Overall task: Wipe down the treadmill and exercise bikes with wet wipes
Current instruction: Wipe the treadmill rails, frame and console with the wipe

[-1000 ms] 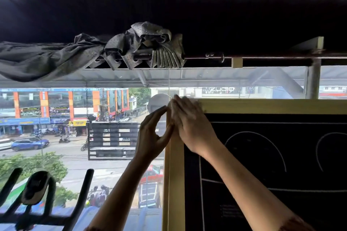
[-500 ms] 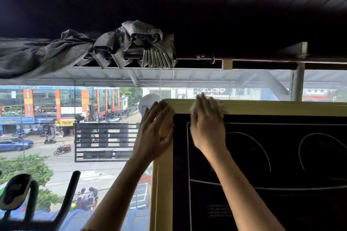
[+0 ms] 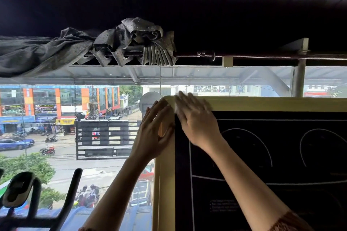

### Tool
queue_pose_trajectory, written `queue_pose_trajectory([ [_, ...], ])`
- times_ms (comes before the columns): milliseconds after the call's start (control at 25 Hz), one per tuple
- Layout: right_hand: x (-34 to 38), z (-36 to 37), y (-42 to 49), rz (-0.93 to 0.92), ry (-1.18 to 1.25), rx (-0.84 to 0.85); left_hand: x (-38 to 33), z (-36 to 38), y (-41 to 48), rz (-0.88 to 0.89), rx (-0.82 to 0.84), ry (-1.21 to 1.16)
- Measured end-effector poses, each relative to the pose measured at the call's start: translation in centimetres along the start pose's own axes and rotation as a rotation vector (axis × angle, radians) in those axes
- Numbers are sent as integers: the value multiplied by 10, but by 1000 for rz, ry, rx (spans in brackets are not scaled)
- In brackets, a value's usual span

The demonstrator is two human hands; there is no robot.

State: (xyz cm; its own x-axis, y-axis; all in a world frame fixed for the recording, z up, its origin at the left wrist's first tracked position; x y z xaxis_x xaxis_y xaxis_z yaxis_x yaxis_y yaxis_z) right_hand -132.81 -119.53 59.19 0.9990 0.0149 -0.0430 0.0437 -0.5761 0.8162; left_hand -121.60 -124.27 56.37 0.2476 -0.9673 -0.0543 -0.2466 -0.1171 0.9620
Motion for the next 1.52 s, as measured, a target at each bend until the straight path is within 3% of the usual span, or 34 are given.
queue_pose_trajectory([
  [120,-32,-10,-4,253,-10,-68,-4,0,1,17,3,69],
  [280,-11,-3,-31,-55,-22,-47,-25,8,9,132,60,257],
  [480,-145,-44,-56,437,-114,-55,-50,32,17,112,142,353],
  [520,-143,-42,-52,436,-104,-32,-53,38,20,112,154,380],
  [720,-86,-36,-38,-60,-19,38,-76,72,33,93,182,431],
  [760,-107,-43,-46,-34,-49,23,-83,81,32,101,193,443],
  [920,-211,-66,-78,395,-66,-47,-115,115,26,115,214,466],
  [1000,-195,-59,-70,292,15,-27,-124,127,27,60,211,437],
  [1120,-157,-51,-76,-38,61,39,-131,137,25,7,189,418],
  [1160,-162,-54,-85,-59,53,21,-133,138,24,-6,179,423],
  [1280,-191,-65,-126,129,75,-103,-140,141,18,-14,174,441],
  [1440,-177,-61,-170,-169,17,-60,-147,149,10,33,226,442],
  [1520,-210,-71,-153,-56,-10,-81,-147,149,9,36,221,446],
])
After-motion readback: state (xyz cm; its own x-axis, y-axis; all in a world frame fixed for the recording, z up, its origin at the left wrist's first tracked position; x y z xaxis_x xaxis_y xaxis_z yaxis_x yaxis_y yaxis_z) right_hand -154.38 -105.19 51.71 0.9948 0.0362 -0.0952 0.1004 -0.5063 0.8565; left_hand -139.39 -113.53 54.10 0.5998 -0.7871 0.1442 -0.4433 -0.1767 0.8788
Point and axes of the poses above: each hand's wrist, its own y-axis towards the middle knuckle, its own z-axis out of the palm, x = y × z, the point moved 8 cm from there along y, towards the middle knuckle, and after that the axes turned 1 degree about y, right-handed, at the moved point
